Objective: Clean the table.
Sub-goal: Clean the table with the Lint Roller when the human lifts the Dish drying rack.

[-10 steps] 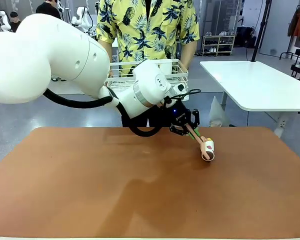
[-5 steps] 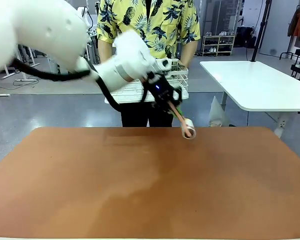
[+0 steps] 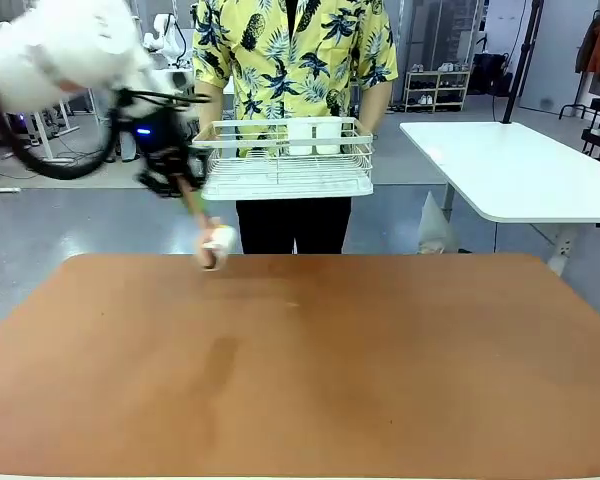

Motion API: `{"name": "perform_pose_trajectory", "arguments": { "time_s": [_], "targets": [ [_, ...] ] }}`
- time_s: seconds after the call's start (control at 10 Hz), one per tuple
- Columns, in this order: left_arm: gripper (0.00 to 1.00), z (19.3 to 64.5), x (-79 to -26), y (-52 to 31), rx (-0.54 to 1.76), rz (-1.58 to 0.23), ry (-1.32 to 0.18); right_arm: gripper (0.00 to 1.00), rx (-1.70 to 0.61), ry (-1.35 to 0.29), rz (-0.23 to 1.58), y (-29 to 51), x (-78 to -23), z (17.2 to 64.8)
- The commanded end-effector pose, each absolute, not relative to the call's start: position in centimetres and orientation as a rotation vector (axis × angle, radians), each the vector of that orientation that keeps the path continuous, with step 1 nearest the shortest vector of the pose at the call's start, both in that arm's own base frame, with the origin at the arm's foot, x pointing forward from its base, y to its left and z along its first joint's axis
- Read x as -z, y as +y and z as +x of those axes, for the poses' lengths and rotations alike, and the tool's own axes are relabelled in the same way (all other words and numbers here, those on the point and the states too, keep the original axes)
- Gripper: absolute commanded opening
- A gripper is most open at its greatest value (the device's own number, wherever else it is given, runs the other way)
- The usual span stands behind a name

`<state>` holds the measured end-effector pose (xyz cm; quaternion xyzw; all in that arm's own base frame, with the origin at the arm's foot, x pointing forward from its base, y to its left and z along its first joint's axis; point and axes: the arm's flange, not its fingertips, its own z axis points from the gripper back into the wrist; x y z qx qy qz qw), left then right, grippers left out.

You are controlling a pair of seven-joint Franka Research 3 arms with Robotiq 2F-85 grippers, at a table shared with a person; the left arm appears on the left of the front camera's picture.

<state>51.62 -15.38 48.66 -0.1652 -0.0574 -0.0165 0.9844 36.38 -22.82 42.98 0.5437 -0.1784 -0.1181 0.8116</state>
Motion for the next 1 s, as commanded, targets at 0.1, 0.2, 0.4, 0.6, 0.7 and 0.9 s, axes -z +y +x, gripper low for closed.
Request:
{"name": "perform_pose_trajectory", "arguments": {
  "time_s": [0.1, 0.2, 0.4, 0.6, 0.7, 0.9],
  "targets": [
    [0.21, 45.5, -53.6, -7.5, 0.03, 0.014, -0.18, 1.0, 0.236, -0.397, 1.171, -22.8, -43.2, 36.4],
    [0.21, 44.6, -55.0, -5.6, -0.062, 0.009, -0.223, 1.0, 0.236, -0.397, 1.171, -22.8, -43.2, 36.4],
    [0.21, 44.1, -56.0, -3.7, -0.066, 0.045, -0.243, 1.0, 0.236, -0.397, 1.171, -22.8, -43.2, 36.4],
    [0.21, 43.9, -56.7, -3.0, -0.042, 0.043, -0.245, 1.0, 0.236, -0.397, 1.171, -22.8, -43.2, 36.4],
    [0.21, 43.9, -56.7, -3.0, -0.042, 0.043, -0.245, 1.0, 0.236, -0.397, 1.171, -22.8, -43.2, 36.4],
    [0.21, 43.9, -56.7, -3.0, -0.042, 0.043, -0.245, 1.0, 0.236, -0.397, 1.171, -22.8, -43.2, 36.4]
  ]
}}
